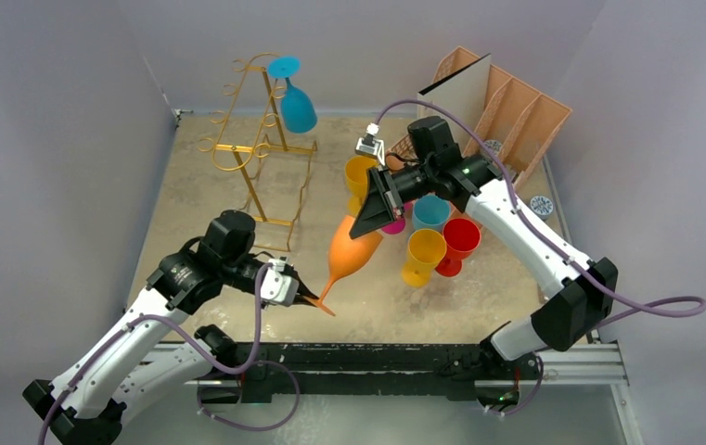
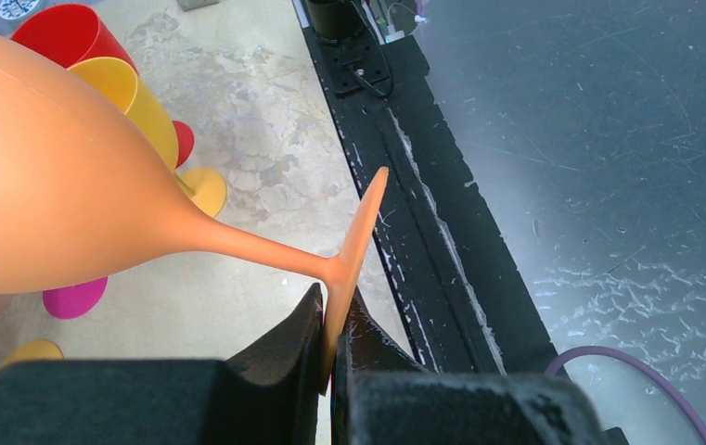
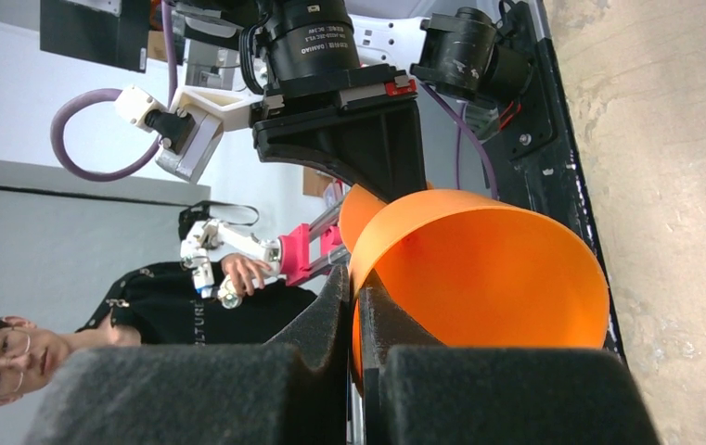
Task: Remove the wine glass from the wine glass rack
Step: Place the wine glass at the center of the board.
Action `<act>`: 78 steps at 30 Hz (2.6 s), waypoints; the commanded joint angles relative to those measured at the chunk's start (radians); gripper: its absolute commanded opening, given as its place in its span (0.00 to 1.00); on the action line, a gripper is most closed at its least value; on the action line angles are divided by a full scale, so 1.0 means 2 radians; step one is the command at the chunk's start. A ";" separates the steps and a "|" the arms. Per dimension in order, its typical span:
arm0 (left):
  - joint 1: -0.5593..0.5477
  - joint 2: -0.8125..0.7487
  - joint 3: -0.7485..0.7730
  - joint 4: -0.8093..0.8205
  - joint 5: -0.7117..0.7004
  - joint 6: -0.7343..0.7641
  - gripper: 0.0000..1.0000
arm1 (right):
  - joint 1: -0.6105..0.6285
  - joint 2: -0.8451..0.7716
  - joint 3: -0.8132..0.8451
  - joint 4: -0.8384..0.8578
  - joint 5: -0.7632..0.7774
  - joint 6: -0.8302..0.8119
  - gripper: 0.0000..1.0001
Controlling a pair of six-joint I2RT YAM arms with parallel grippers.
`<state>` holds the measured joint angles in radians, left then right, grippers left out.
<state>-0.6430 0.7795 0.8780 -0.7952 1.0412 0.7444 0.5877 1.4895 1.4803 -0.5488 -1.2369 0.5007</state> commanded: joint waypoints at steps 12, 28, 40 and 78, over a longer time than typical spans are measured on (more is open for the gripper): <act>0.003 0.008 0.011 0.040 -0.004 -0.021 0.18 | 0.007 -0.035 -0.019 -0.017 0.016 -0.016 0.00; 0.004 -0.004 0.001 0.065 -0.007 -0.044 0.35 | 0.007 -0.044 -0.020 -0.013 0.034 -0.019 0.00; 0.004 -0.011 -0.002 0.059 -0.024 -0.047 0.49 | 0.007 -0.054 -0.025 -0.011 0.088 -0.029 0.00; 0.004 -0.033 -0.008 0.226 -0.313 -0.432 0.89 | 0.143 -0.036 -0.119 0.037 0.678 -0.198 0.00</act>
<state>-0.6415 0.7391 0.8074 -0.3748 0.4751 -0.0780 0.8688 1.4071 1.2575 -0.5541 0.1059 0.0902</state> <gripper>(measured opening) 0.892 0.016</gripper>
